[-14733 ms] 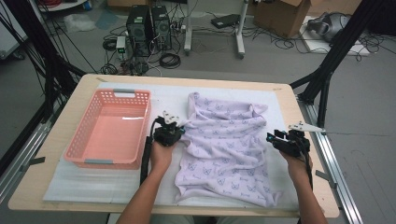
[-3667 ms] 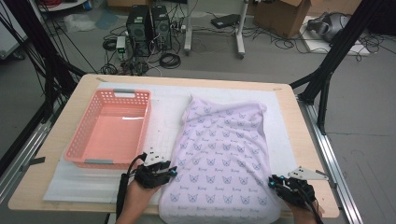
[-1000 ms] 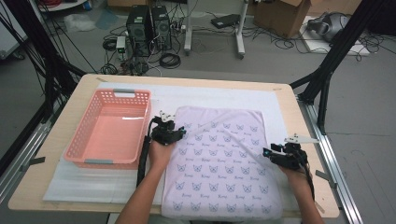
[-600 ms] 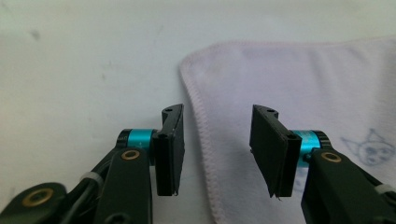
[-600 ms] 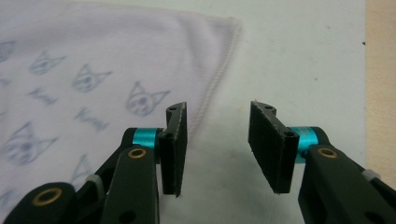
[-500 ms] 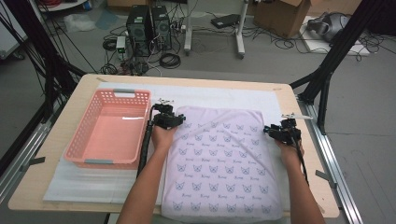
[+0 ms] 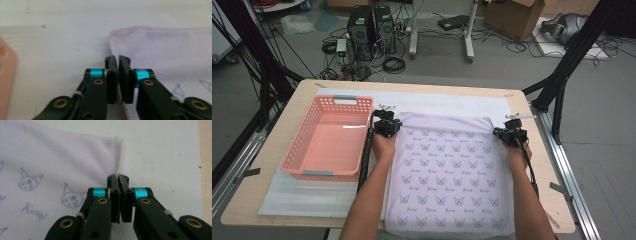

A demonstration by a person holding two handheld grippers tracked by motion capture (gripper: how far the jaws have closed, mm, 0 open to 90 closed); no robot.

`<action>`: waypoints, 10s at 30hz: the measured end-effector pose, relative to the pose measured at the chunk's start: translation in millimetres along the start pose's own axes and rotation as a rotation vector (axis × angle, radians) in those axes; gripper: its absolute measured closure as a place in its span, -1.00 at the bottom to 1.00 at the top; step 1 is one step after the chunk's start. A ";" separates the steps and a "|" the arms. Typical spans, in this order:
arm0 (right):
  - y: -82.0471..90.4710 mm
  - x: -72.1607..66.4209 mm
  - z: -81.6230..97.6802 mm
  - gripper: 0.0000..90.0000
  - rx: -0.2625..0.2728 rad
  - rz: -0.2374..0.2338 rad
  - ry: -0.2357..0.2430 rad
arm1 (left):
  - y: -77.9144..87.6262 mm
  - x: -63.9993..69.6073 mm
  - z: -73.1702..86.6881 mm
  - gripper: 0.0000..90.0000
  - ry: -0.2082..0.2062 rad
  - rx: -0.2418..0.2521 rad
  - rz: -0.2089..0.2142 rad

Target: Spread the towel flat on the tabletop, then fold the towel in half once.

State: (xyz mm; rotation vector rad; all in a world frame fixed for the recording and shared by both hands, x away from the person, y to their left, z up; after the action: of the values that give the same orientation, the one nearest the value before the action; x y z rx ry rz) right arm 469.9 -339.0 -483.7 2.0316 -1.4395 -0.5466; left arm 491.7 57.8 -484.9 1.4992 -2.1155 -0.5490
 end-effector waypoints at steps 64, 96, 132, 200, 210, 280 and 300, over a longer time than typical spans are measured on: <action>87.8 0.3 33.8 -0.57 0.147 -0.187 0.002 | 78.6 32.1 3.0 -0.64 -0.050 0.086 0.358; 24.7 -20.4 24.5 -0.02 -0.069 -0.048 0.039 | 32.5 12.6 24.9 0.35 -0.202 -0.112 0.106; 105.8 -44.6 29.4 0.94 0.131 -0.266 0.000 | 127.1 33.3 21.6 0.94 -0.030 0.043 0.340; 165.4 -81.7 86.9 0.93 0.145 -0.202 0.092 | 184.3 41.2 85.5 0.95 -0.057 0.055 0.373; 197.3 -102.2 122.1 0.93 0.121 -0.209 0.099 | 216.3 45.3 121.2 0.95 -0.102 0.012 0.407; 123.2 -73.4 109.6 -0.02 -0.076 -0.348 0.127 | 152.5 53.9 94.7 0.82 -0.103 -0.067 0.422; 112.5 -51.1 61.0 0.87 0.082 -0.315 0.045 | 136.8 52.0 39.2 0.82 -0.083 0.011 0.397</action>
State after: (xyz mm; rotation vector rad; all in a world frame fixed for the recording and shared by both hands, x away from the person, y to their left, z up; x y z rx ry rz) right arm 335.5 -332.2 -454.3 2.3387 -1.1378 -0.5732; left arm 350.9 53.6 -429.1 1.0327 -2.3982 -0.4573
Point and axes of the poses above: each handheld gripper's, and its own axes: y roughly backward along the jaws, z roughly out of its underside, x roughly to its right, the point moved 6 cm from there along -y, roughly forward along the jaws, and after that the axes turned 2 degrees about y, right-handed, at the moved point
